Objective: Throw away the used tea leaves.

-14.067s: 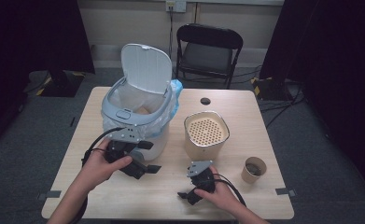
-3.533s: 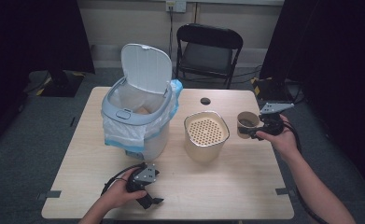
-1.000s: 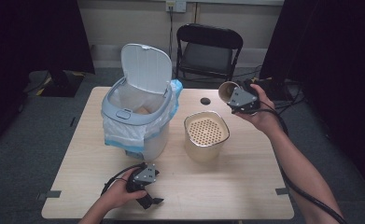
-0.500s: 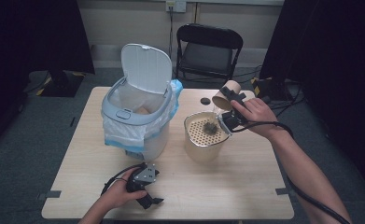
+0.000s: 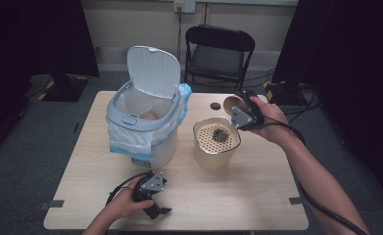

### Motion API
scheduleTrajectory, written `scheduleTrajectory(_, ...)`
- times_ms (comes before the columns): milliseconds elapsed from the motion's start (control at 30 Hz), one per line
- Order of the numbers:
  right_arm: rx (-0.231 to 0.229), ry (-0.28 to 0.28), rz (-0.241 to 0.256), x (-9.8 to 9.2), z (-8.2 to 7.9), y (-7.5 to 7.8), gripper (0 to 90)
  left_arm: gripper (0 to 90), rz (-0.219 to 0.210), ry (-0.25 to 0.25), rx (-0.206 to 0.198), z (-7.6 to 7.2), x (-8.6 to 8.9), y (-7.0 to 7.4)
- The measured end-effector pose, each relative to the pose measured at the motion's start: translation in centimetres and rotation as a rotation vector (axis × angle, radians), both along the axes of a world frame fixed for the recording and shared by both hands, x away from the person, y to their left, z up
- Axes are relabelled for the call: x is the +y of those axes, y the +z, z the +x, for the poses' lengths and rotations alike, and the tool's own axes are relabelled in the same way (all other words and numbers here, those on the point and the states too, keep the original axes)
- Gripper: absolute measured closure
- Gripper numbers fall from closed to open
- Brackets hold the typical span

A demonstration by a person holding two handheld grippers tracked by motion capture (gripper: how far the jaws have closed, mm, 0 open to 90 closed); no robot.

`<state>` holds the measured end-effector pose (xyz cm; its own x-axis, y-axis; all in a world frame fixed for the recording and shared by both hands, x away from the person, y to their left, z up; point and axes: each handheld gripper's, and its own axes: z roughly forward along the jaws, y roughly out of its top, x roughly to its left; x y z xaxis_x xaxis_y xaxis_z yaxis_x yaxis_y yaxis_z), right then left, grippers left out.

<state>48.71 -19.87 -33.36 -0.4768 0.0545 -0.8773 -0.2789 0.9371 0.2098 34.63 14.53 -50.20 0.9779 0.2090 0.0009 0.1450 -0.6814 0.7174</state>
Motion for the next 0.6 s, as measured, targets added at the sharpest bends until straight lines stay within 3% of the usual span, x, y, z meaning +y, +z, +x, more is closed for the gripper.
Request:
scheduleTrajectory(67,0.093,-0.028,0.118,-0.6,0.5,0.3,28.4,0.0,0.004,0.000,0.000,0.0,0.0,0.0)
scheduleTrajectory(100,0.176,-0.056,0.212,-1.1,1.0,0.6,28.2,0.0,0.004,0.000,0.000,0.0,0.0,0.0)
scheduleTrajectory(133,0.176,-0.056,0.212,-1.1,1.0,0.6,28.2,0.0,0.003,0.000,0.000,0.0,0.0,0.0)
scheduleTrajectory(200,0.273,-0.084,0.304,-1.7,1.6,0.9,28.1,0.0,0.003,0.000,0.000,0.0,0.0,0.0)
scheduleTrajectory(233,0.299,-0.091,0.346,-2.0,1.7,0.9,28.1,0.0,0.003,0.000,0.000,0.0,0.0,0.0)
scheduleTrajectory(267,0.378,-0.115,0.423,-2.5,2.1,1.0,27.9,0.0,0.004,0.000,0.000,0.0,0.0,0.0)
scheduleTrajectory(333,0.443,-0.136,0.502,-2.9,2.4,0.9,27.6,0.0,0.004,0.000,0.000,0.0,0.0,0.0)
scheduleTrajectory(367,0.443,-0.136,0.502,-2.9,2.4,0.9,27.6,0.0,0.004,0.000,0.000,0.0,0.0,0.0)
scheduleTrajectory(500,0.542,-0.190,0.634,-3.6,2.9,1.2,27.3,0.0,0.005,0.001,0.000,0.0,0.0,0.0)
scheduleTrajectory(600,0.569,-0.186,0.670,-3.7,3.0,1.5,27.1,0.0,0.003,0.002,0.000,0.0,0.0,0.0)
